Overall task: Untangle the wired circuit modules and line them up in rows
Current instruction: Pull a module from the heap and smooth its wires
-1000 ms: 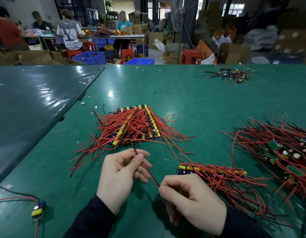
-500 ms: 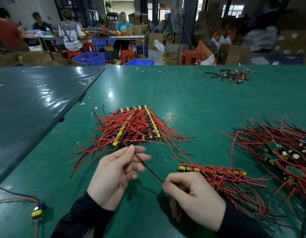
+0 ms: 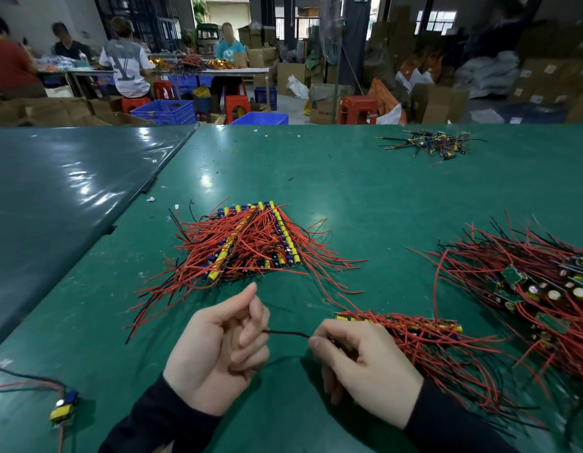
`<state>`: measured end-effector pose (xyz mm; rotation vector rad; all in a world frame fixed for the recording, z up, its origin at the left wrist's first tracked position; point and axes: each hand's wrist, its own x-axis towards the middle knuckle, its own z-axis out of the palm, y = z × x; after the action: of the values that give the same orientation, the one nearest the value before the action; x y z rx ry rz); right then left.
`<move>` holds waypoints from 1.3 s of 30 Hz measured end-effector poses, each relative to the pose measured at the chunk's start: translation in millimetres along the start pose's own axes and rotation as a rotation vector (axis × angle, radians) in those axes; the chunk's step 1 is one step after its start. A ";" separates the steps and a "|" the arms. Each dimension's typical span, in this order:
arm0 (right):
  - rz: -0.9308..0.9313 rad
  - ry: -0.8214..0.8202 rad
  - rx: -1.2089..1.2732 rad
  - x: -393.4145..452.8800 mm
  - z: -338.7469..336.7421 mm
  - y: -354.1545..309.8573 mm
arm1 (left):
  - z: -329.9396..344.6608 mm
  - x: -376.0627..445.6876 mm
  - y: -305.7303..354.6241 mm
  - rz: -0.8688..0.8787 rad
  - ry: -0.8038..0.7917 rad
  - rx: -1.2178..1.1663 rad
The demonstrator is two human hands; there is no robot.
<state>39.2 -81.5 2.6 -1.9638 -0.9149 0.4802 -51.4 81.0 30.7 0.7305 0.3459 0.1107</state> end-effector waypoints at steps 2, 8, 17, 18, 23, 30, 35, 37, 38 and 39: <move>-0.014 -0.003 0.006 -0.2 -0.8 0.0 | -0.6 -0.3 1.3 0.011 0.007 -0.041; -0.195 -0.032 -0.081 -5.5 0.3 -4.6 | -4.9 -1.6 10.1 -0.061 -0.058 -0.148; -0.554 -0.177 -0.422 -15.4 0.9 -21.4 | -13.2 4.8 3.2 -0.119 0.101 -0.187; -0.551 -0.183 -0.433 -15.0 -0.9 -20.8 | -12.7 4.0 4.4 -0.128 0.062 -0.208; -0.581 -0.203 -0.489 -13.2 -2.5 -17.4 | -8.4 -2.4 9.7 -0.140 -0.136 -0.166; -0.505 -0.183 -0.291 -8.3 -8.5 -18.6 | -7.6 0.3 9.6 -0.066 -0.085 -0.203; -0.251 -0.189 0.081 -22.8 -8.2 -20.6 | -3.9 2.2 12.5 0.083 0.114 -0.229; -0.058 -0.211 0.277 -31.6 -14.3 -15.4 | -3.4 3.1 12.4 0.153 0.176 -0.260; 0.031 -0.201 0.319 -35.7 -17.5 -13.6 | -3.8 4.0 11.6 0.178 0.199 -0.270; 0.084 -0.199 0.315 -40.2 -20.3 -13.1 | -4.4 4.6 11.1 0.204 0.218 -0.278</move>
<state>20.5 -119.0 23.5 -1.6926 -0.8238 0.8288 -48.4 93.1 33.8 0.4773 0.4529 0.4259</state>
